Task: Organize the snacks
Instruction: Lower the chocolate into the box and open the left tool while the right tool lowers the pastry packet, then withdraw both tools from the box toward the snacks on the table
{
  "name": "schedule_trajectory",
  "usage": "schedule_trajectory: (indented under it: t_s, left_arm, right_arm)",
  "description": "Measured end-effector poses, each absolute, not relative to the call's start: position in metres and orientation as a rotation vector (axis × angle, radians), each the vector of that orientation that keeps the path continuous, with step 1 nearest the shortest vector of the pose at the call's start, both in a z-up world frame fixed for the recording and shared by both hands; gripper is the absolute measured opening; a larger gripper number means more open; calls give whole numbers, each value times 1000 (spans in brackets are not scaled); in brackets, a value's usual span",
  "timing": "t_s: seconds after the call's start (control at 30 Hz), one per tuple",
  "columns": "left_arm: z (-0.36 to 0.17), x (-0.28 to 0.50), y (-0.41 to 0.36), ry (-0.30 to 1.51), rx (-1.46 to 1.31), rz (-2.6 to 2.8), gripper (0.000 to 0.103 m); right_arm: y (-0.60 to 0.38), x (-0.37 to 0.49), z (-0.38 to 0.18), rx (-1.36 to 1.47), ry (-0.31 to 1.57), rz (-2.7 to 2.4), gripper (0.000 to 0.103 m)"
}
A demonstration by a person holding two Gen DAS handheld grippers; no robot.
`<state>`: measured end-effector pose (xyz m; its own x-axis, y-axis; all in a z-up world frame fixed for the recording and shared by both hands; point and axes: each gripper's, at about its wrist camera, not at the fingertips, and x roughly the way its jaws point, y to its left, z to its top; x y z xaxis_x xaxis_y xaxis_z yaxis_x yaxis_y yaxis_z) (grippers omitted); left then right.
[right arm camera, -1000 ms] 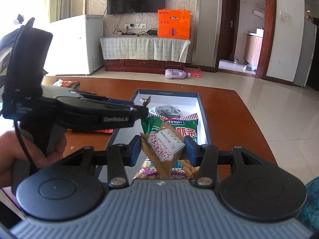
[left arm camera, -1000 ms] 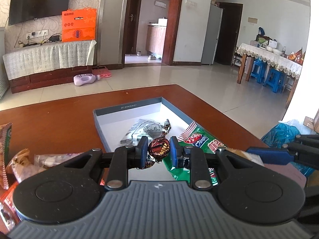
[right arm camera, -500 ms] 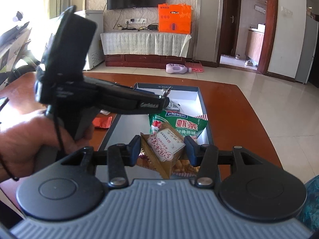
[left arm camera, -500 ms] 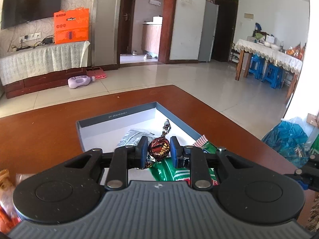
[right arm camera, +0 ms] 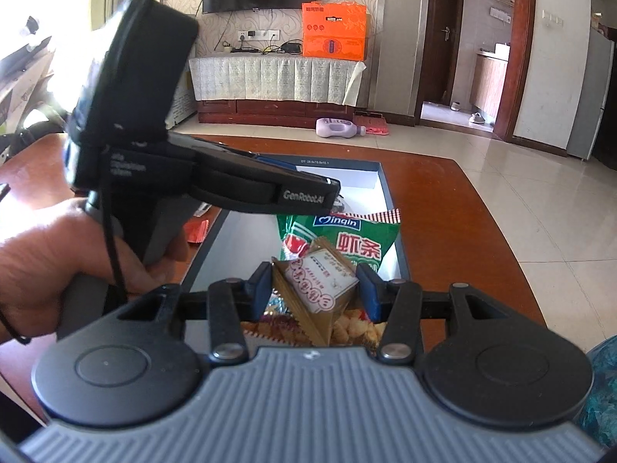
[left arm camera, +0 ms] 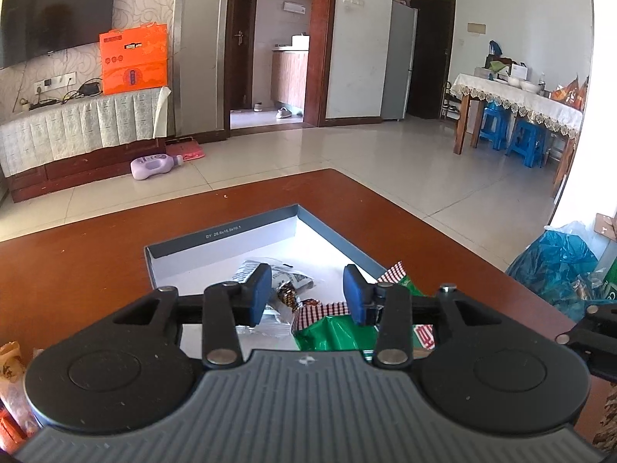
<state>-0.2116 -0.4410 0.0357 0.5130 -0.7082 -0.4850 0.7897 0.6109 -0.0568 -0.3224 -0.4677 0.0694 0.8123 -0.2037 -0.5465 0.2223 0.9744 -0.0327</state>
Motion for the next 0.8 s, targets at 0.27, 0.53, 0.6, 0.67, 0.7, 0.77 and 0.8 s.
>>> schedule_trajectory:
  t_s: [0.27, 0.53, 0.6, 0.67, 0.7, 0.77, 0.8]
  left_arm:
    - [43, -215, -426, 485, 167, -898, 47]
    - [48, -216, -415, 480, 163, -887, 50]
    - [49, -216, -414, 481, 158, -888, 50]
    - [49, -217, -412, 479, 158, -885, 51]
    - [49, -218, -411, 478, 161, -884, 51]
    - [49, -217, -409, 479, 164, -879, 51]
    - [48, -217, -408, 480, 163, -876, 51]
  right_arm:
    - [-466, -305, 62, 30, 580, -242, 50]
    - [-470, -285, 57, -7, 569, -288, 51]
    - [-471, -283, 56, -9, 568, -293, 53]
    - [-468, -286, 53, -17, 576, -294, 59]
    - [-467, -289, 53, -23, 582, -290, 61]
    - [-465, -293, 53, -38, 595, -282, 61]
    - [-465, -296, 53, -43, 598, -285, 61]
